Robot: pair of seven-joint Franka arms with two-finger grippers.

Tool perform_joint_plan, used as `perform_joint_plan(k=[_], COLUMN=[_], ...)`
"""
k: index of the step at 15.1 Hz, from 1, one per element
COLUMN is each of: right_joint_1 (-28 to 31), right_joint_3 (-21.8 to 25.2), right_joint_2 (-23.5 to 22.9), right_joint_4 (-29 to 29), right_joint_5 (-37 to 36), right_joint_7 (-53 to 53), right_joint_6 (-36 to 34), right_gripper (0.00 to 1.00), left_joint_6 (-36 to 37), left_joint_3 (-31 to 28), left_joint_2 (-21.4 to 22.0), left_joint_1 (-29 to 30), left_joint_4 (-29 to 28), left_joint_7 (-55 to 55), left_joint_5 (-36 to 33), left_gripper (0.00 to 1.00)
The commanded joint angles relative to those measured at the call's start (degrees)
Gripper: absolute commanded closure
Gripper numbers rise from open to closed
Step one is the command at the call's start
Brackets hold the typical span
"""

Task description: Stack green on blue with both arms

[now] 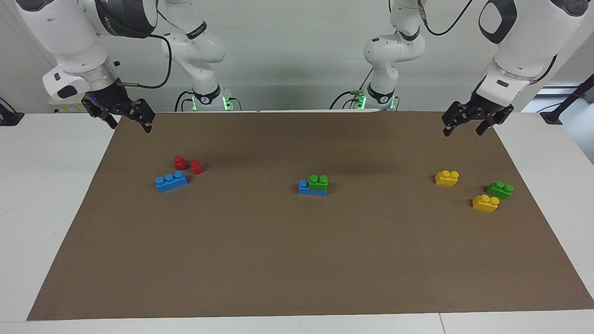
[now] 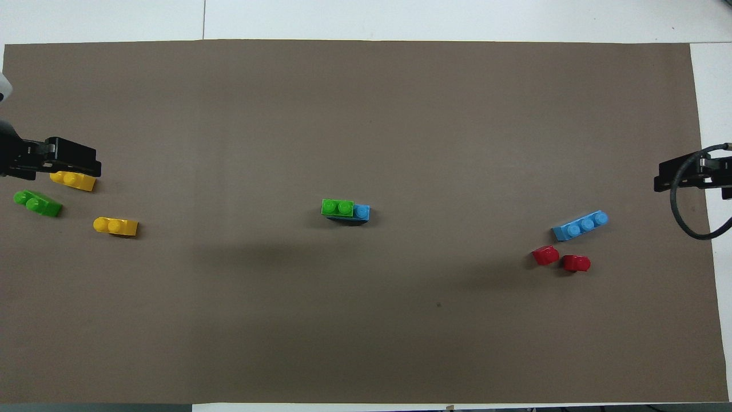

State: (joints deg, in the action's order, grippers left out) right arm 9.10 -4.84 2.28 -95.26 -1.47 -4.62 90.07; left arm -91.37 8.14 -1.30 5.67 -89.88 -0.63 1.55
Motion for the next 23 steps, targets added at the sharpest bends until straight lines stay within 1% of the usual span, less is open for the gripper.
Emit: perform_joint_plan(k=[1, 9, 12, 23], right_joint_1=[1.1, 1.27, 1.27, 1.1], right_joint_3=[-0.61, -0.7, -0.7, -0.61], right_joint_2=[-0.87, -0.87, -0.87, -0.78], right_joint_4=[1.39, 1.39, 1.39, 1.22], right_joint_5=[-0.03, 0.41, 2.08, 1.99], right_joint_7=[1.37, 1.1, 0.84, 0.66], right_joint_6=[-1.74, -2.18, -2.18, -2.09], right_gripper=[0.0, 0.0, 0.0, 0.0], left_joint_6=[-0.56, -0.47, -0.47, -0.47], left_joint_3=[0.21, 0.29, 0.29, 0.29], left_joint_2=[0.42, 0.42, 0.51, 0.51], left_joint_1=[0.66, 0.49, 0.49, 0.31], left_joint_4=[-0.3, -0.21, -0.21, -0.21], left_joint_7=[1.25, 1.07, 1.07, 1.07], left_joint_5=[1.26, 1.18, 1.18, 0.91], left_gripper=[0.0, 0.0, 0.0, 0.0])
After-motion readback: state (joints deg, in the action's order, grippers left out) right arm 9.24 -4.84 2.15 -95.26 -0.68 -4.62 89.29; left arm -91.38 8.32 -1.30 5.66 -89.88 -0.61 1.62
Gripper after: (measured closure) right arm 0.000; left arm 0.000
